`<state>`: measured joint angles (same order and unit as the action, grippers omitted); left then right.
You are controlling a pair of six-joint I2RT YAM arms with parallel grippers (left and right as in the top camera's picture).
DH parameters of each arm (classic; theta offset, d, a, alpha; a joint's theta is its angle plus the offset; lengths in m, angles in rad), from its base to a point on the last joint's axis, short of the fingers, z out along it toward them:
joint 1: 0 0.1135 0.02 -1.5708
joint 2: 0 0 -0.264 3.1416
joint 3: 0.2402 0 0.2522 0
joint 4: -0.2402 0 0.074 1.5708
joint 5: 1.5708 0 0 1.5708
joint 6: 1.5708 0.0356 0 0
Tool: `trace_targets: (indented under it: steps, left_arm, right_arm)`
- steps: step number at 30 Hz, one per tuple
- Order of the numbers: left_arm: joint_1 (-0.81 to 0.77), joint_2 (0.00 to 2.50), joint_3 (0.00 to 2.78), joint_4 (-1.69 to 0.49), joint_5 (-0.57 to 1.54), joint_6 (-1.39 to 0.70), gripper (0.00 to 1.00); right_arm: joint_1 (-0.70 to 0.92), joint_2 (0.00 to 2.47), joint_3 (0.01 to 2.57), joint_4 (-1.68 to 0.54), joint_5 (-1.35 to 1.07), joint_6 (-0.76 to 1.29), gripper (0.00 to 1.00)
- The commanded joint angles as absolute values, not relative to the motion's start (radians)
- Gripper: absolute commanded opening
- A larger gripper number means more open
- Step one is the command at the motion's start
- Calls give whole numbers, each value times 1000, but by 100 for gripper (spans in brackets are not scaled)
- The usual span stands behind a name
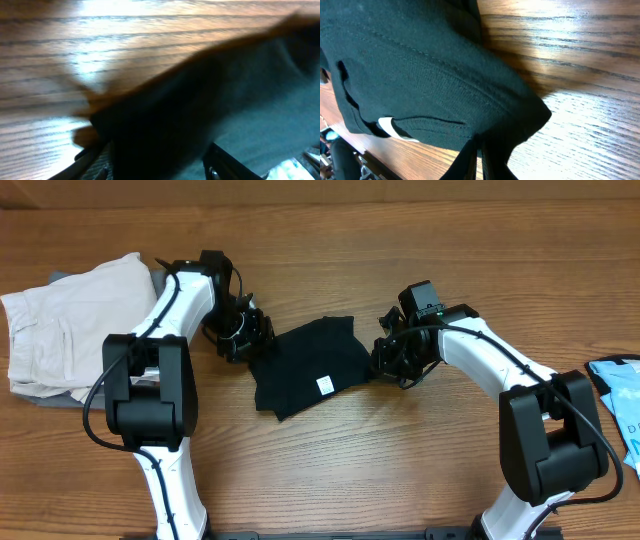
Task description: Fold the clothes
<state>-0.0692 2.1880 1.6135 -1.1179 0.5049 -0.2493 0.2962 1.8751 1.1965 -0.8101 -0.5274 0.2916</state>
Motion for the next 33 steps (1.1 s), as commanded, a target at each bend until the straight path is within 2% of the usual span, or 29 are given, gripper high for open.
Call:
trace_targets:
  steps: [1,5,7,10,15,23,27,33]
  left_arm:
    - [-56,2171,1571,-1078,447,-343,50]
    - [-38,2170,1565,-1064,339,-418,28]
    - [-20,2170,1571,-1061,340,-419,26]
    - [16,2165,1588,-1073,340,-388,28]
    - [67,2138,1637,-1150,364,-277,45]
    - [47,2044,1688,-1216,497,-85,49]
    - [18,2004,1688,-1217,599,-18,51]
    - [-40,1999,1654,-1238,580,-3,50]
  right_arm:
    - [300,1876,1191,-809,-540,309,9]
    - [300,1876,1191,-813,-540,308,8]
    - [300,1876,1191,-815,-540,308,8]
    - [300,1876,1191,-818,-540,309,8]
    - [300,1876,1191,-821,-543,312,7]
    - [276,1865,1272,-687,-719,202,4]
    - [299,1866,1281,-537,-775,249,4]
    - [404,1944,1274,-392,-687,347,4]
